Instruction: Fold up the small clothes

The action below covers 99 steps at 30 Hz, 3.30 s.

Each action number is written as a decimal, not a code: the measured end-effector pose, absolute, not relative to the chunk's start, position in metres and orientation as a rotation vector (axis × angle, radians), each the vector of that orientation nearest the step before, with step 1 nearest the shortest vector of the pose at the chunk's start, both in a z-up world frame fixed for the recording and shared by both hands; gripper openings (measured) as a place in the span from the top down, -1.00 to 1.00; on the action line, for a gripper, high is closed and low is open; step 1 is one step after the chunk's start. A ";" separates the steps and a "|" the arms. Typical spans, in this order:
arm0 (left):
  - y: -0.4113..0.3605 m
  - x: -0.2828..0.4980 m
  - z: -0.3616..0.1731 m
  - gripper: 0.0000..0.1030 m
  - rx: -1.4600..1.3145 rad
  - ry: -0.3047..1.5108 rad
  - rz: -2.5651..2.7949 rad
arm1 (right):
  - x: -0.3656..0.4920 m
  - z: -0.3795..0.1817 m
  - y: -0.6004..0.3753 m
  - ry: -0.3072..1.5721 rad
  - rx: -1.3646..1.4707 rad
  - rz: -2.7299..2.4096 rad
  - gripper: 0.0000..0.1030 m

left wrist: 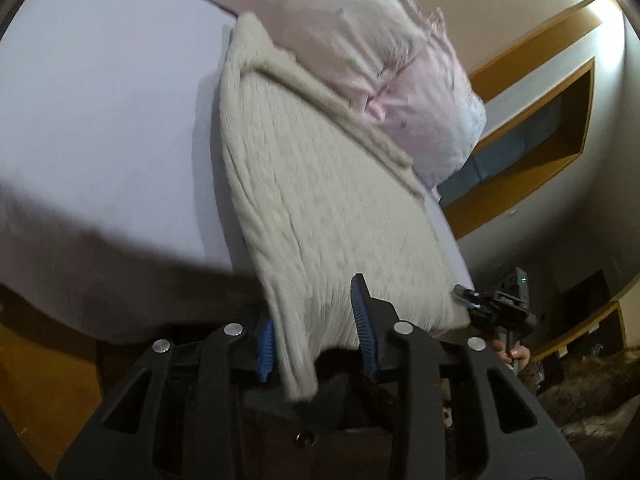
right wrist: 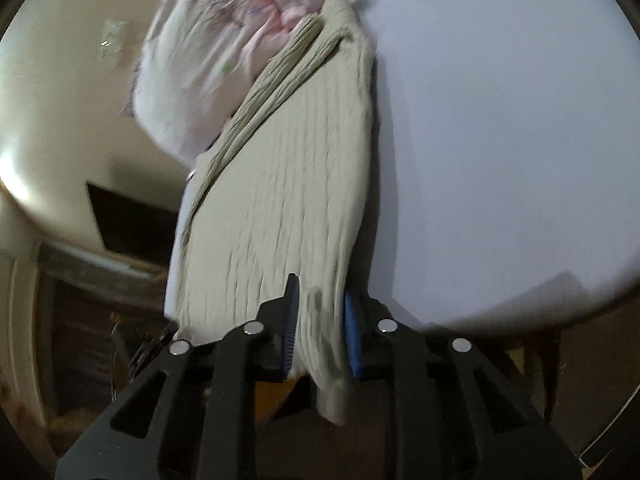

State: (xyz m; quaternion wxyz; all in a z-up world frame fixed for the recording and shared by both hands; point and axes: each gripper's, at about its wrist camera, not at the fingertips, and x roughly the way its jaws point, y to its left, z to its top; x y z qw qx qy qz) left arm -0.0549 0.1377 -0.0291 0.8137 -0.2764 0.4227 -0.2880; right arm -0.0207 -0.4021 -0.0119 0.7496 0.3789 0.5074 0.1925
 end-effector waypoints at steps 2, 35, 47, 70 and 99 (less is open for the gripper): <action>0.131 -0.056 -0.034 0.39 -0.588 0.927 -0.621 | -0.030 -0.014 -0.402 1.120 0.830 0.449 0.85; 0.162 0.267 0.060 -0.24 -0.423 0.779 -0.261 | 0.277 -0.007 -0.407 0.759 1.128 0.105 -0.38; 0.148 0.249 0.012 -0.07 -0.390 0.983 -0.309 | 0.241 0.012 -0.411 0.727 1.023 0.057 -0.97; -0.187 0.277 0.032 0.70 -0.877 1.130 -1.146 | 0.219 0.039 -0.464 0.557 0.909 0.034 -0.97; -0.046 0.228 0.029 0.18 -0.463 0.998 -0.749 | 0.263 0.029 -0.409 0.991 0.762 0.472 0.47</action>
